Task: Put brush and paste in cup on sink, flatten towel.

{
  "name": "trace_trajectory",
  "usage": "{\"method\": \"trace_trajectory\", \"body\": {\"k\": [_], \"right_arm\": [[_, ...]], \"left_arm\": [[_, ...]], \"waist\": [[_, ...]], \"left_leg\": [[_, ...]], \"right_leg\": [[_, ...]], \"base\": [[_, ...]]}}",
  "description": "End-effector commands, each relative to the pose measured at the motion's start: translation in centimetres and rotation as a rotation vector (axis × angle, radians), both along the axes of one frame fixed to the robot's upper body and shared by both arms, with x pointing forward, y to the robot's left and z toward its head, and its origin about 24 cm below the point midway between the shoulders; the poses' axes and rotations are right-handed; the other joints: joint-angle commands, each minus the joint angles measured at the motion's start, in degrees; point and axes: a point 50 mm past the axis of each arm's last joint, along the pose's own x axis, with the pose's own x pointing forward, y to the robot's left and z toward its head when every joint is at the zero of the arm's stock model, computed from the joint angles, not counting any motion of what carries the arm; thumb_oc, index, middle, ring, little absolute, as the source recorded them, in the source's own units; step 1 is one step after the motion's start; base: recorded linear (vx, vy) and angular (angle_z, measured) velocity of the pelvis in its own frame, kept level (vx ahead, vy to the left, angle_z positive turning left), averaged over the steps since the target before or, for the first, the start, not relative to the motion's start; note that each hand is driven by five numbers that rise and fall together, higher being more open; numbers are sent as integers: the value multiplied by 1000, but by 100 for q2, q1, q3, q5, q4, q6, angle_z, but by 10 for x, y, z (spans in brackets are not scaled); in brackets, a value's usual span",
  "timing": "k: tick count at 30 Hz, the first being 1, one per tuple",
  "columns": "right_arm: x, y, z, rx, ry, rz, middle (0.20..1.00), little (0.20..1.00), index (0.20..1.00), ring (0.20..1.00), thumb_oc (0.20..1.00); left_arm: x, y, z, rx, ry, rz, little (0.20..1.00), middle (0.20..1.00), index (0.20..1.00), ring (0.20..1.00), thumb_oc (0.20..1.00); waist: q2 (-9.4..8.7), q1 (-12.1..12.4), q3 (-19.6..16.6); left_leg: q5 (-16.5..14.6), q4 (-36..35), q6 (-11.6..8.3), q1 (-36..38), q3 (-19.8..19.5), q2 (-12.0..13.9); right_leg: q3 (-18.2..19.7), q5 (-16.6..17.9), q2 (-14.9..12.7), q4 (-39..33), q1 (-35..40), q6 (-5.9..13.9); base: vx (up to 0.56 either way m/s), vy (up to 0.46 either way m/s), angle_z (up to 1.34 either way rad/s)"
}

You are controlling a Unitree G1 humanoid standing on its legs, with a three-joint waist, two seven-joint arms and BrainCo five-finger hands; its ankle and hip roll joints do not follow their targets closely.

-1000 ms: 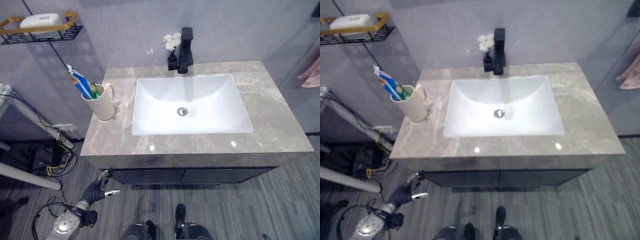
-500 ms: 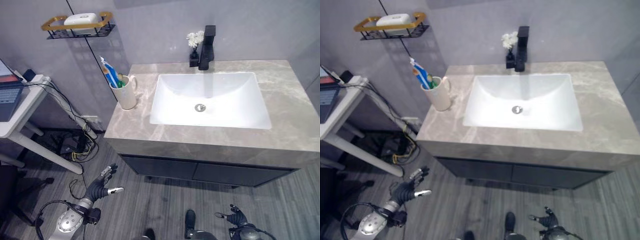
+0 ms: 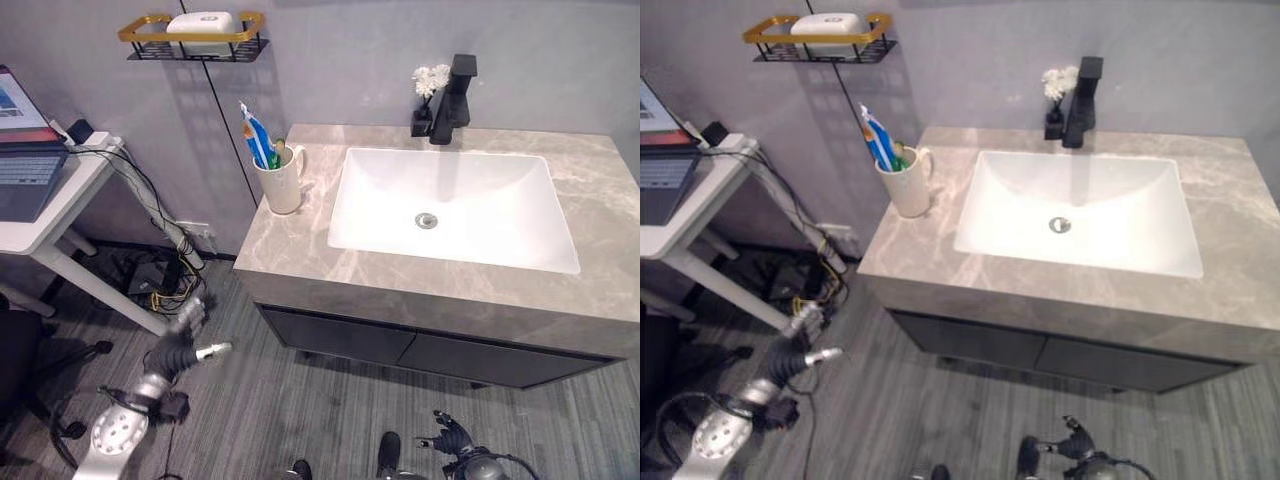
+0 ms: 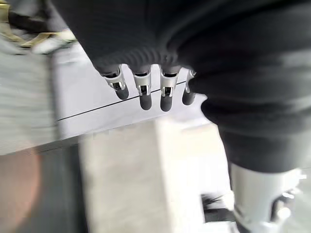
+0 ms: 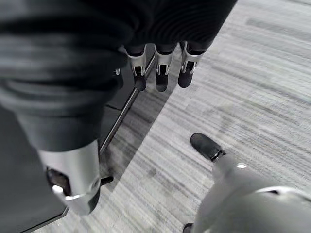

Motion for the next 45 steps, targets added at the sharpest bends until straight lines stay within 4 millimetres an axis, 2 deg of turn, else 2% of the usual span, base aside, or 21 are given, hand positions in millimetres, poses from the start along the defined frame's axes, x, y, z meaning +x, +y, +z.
{"method": "trace_trajectory", "body": {"k": [1, 5, 9, 16, 20, 22, 27, 30, 32, 37, 45], "right_arm": [[15, 7, 3, 10, -32, 18, 1000, 1000, 1000, 1000, 1000], [10, 6, 1, -4, -8, 14, 1000, 1000, 1000, 1000, 1000], [7, 3, -1, -21, 15, 17, 1000, 1000, 1000, 1000, 1000], [-3, -4, -3, -34, 43, -8, 1000, 1000, 1000, 1000, 1000], [0, -3, -2, -52, 48, 29, 1000, 1000, 1000, 1000, 1000], [6, -1, -1, -50, 31, 20, 1000, 1000, 1000, 1000, 1000], [17, 3, 3, -25, -8, -11, 1000, 1000, 1000, 1000, 1000], [16, -6, 4, 11, -36, -160, 1000, 1000, 1000, 1000, 1000], [16, -8, 5, 14, -39, -171, 1000, 1000, 1000, 1000, 1000], [3, -19, 1, -30, 21, -184, 1000, 1000, 1000, 1000, 1000], [-7, -13, -5, -31, 69, -149, 1000, 1000, 1000, 1000, 1000]], "left_arm": [[8, 3, 46, 3, -219, -8, 200, 200, 200, 200, 200], [25, -13, 69, -83, -351, -37, 200, 200, 200, 200, 200], [40, -24, 72, -112, -368, -65, 200, 200, 200, 200, 200], [66, -19, 63, -29, -327, 21, 200, 200, 200, 200, 200], [82, -19, 62, -56, -316, 76, 200, 200, 200, 200, 200], [93, -18, 69, -62, -339, 126, 200, 200, 200, 200, 200], [100, -25, 78, -127, -376, 153, 200, 200, 200, 200, 200], [101, -22, 82, -130, -395, 181, 200, 200, 200, 200, 200], [102, -21, 84, -124, -402, 188, 200, 200, 200, 200, 200], [109, -16, 91, -124, -421, 230, 200, 200, 200, 200, 200], [119, -7, 98, -144, -424, 287, 200, 200, 200, 200, 200]], "waist": [[-358, -80, 57], [-295, -195, 129], [-213, -327, 191], [-190, -572, 236], [-201, -666, 297], [-220, -726, 339], [-277, -755, 387], [-307, -820, 425], [-312, -833, 427], [-379, -865, 440], [-436, -927, 418]], "left_leg": [[783, -230, -236, -680, -398, -62], [802, -230, -246, -766, -389, -67], [846, -230, -269, -855, -355, -58], [871, -230, -302, -991, -227, 8], [911, -230, -312, -1169, -175, 24], [953, -230, -326, -1316, -123, 55], [991, -230, -326, -1457, -145, 86], [958, -230, -321, -1464, -138, 67], [952, -230, -319, -1467, -125, 62], [926, -230, -313, -1536, -85, 55], [908, -230, -323, -1536, -27, 92]], "right_leg": [[56, -422, -376, 58, 575, 472], [111, -401, -380, 58, 463, 460], [162, -363, -375, 58, 338, 452], [304, -316, -337, 58, 138, 440], [391, -248, -323, 58, -100, 443], [467, -177, -323, 58, -302, 460], [503, -171, -291, 58, -417, 435], [498, -160, -311, 58, -428, 436], [500, -153, -317, 58, -436, 439], [555, -116, -333, 58, -543, 456], [593, -100, -322, 58, -576, 455]], "base": [[0, 0, 0], [0, 0, 0], [-15, 1, -5], [-6, -6, -10], [-50, -10, -4], [-54, -14, -10], [-5, -17, -14], [0, 0, 0], [0, 9, -2], [0, 0, 0], [0, 0, 0]]}}
